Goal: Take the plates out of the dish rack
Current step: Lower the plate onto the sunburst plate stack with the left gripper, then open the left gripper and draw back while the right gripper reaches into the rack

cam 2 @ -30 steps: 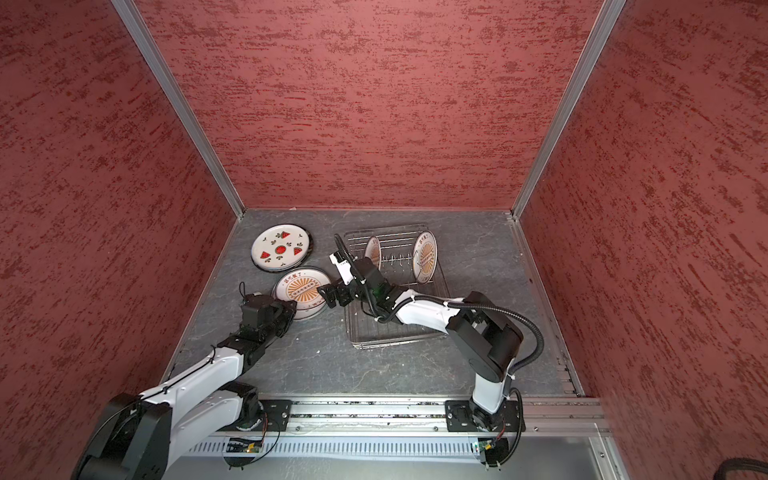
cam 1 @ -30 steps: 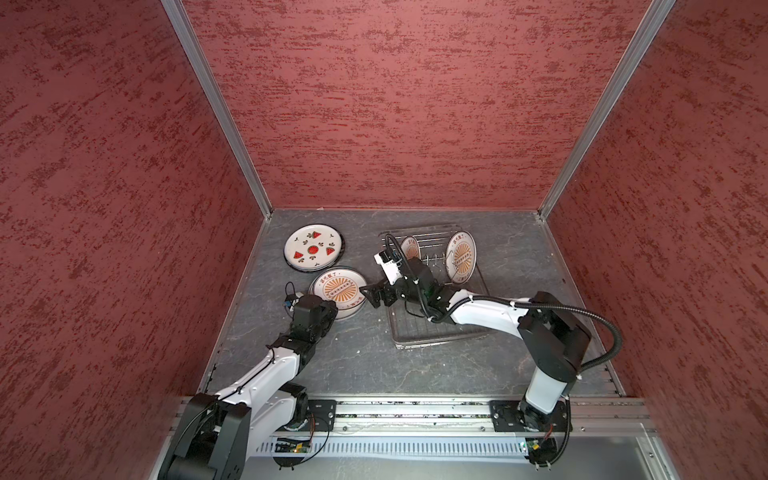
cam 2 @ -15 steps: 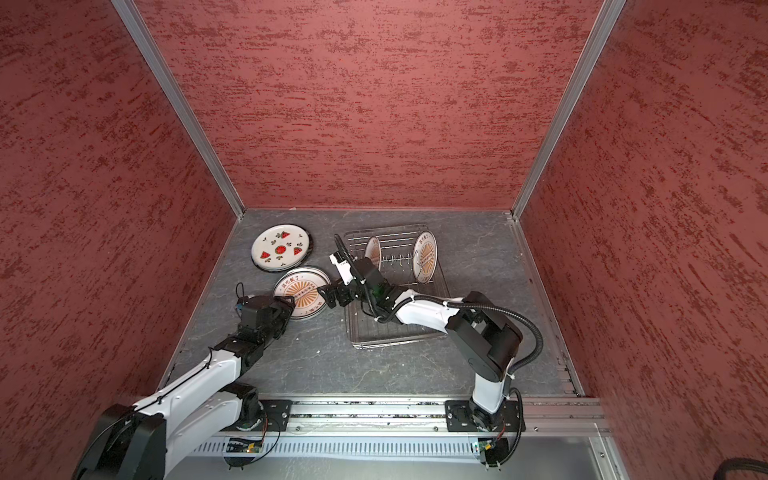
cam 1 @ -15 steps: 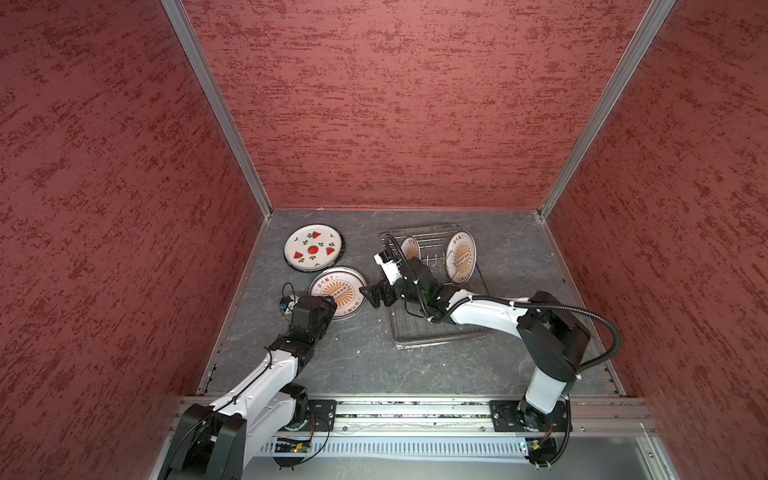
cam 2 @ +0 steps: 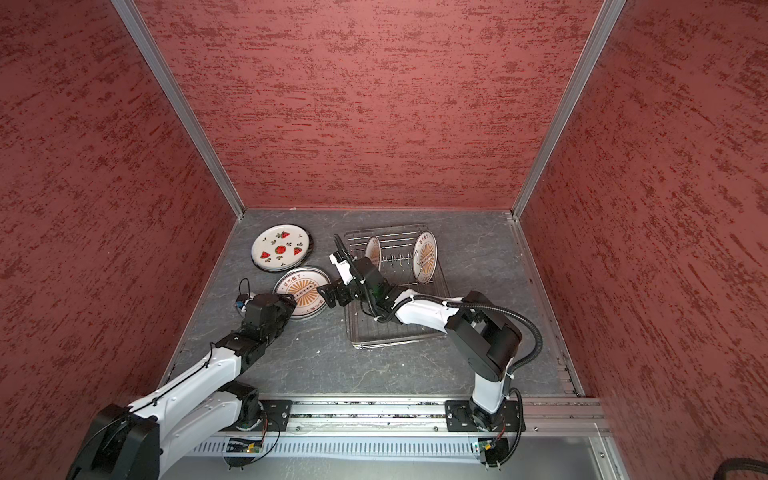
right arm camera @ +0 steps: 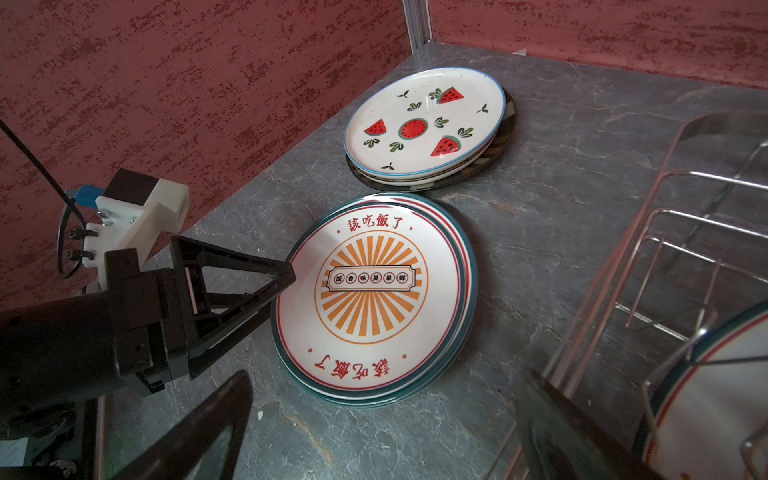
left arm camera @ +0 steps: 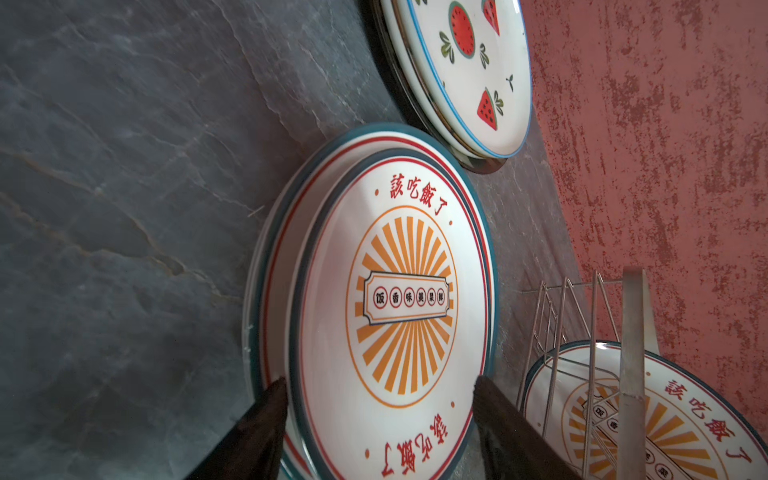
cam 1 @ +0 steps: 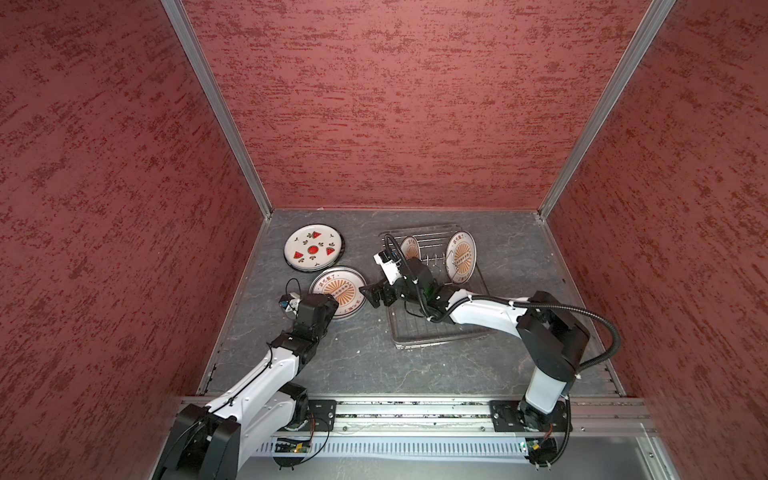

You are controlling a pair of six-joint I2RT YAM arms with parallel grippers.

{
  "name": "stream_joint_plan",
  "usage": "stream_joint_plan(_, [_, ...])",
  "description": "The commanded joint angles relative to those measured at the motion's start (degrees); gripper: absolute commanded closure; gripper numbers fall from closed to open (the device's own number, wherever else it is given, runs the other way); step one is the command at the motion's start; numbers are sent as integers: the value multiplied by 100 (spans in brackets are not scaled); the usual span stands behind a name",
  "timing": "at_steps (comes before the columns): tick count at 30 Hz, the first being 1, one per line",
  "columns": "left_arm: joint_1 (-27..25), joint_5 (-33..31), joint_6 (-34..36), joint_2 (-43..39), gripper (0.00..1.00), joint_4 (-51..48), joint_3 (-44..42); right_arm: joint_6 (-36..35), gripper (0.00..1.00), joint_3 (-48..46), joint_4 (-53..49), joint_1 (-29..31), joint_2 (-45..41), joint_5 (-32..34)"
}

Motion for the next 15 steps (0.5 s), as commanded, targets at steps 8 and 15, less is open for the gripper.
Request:
stream_joint_plan(8, [-43,-534,46,-541,19,-319,-55,21,1,-694,1140,25,-728,295])
stream_joint_plan(15, [-69,-452,566,-1609,5,-137,-465,41,1,-1616,2266,25,-1465,398])
